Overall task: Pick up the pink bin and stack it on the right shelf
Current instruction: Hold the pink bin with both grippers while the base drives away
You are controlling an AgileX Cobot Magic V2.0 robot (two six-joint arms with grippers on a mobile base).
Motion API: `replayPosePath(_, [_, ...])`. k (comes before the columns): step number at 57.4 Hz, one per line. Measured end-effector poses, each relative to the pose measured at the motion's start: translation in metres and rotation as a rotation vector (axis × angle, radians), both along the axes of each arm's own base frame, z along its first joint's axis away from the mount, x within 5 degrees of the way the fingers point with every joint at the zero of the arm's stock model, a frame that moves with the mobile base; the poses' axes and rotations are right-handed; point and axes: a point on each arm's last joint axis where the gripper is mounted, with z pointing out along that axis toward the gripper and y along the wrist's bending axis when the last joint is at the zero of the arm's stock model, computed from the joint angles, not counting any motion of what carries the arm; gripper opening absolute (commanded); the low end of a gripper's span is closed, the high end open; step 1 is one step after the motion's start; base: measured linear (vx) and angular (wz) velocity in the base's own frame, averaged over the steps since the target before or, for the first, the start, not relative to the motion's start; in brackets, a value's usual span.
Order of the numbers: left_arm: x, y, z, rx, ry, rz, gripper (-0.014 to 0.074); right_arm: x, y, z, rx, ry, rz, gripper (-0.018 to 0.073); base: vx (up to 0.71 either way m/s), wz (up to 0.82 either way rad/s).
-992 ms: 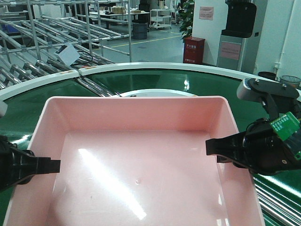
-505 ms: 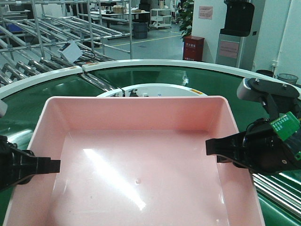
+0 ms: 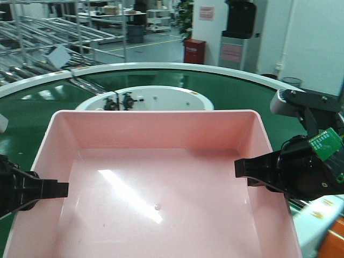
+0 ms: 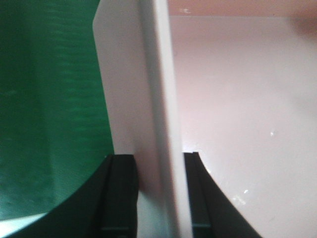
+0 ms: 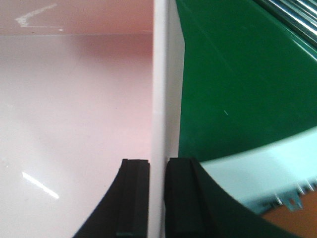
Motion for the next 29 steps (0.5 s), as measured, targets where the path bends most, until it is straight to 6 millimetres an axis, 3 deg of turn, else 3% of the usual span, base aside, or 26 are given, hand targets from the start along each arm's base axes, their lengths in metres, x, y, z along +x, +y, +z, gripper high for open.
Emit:
replayPosePath(15, [-0.0002,-0.0001,-0.0002,0.001,0.003,-0.002,-0.0001,-0.0003,-0.0001,-0.0003,-0.002,0.005,0.000,-0.0008,-0.27,-0.53])
replayPosePath(29, [-0.0004,-0.0001,-0.0004,0.001,0.006,-0.003,-0.0001,-0.0003,-0.0001,-0.0004,-0.002,0.006,0.000,-0.0008,-0.20,-0.76])
